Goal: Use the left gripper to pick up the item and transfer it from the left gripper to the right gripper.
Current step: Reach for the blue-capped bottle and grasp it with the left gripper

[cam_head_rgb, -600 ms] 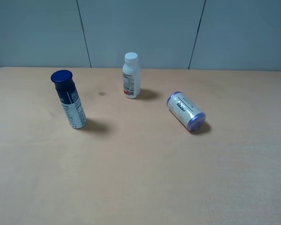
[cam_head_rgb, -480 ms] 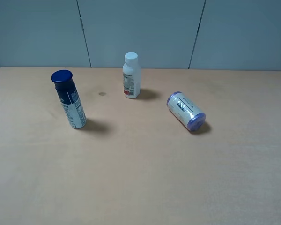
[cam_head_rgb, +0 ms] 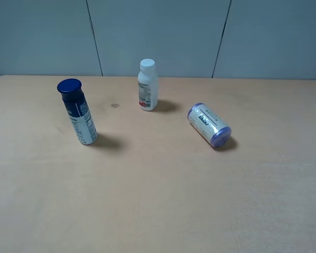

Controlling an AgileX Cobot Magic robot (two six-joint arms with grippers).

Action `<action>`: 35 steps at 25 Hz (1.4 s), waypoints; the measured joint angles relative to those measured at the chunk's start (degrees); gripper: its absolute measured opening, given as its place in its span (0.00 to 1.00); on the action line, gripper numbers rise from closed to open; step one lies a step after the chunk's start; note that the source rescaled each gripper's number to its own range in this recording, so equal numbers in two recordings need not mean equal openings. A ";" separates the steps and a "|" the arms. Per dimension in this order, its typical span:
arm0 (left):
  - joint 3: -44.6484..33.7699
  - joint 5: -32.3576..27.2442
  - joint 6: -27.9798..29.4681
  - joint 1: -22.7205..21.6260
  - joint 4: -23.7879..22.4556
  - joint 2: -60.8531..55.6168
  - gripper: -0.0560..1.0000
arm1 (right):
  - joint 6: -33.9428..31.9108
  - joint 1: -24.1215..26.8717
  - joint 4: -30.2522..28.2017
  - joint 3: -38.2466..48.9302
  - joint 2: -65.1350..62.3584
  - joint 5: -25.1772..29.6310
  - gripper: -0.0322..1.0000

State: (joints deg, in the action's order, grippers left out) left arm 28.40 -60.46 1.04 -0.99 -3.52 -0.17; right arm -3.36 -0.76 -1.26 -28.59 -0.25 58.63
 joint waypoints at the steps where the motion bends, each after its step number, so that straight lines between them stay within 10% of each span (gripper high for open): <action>1: 0.00 0.00 0.00 0.00 0.00 0.00 1.00 | 0.00 0.00 0.00 0.00 0.00 0.00 1.00; 16: 4.33 -3.22 -1.49 0.00 -0.38 2.33 1.00 | 0.00 0.00 0.00 0.00 0.00 0.00 1.00; 35: 31.17 -6.69 -1.68 2.21 3.52 49.37 1.00 | 0.00 0.00 0.00 0.00 0.00 0.00 1.00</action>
State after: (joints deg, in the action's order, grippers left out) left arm 59.56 -67.15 -0.64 1.21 0.00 49.20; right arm -3.36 -0.76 -1.26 -28.59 -0.25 58.63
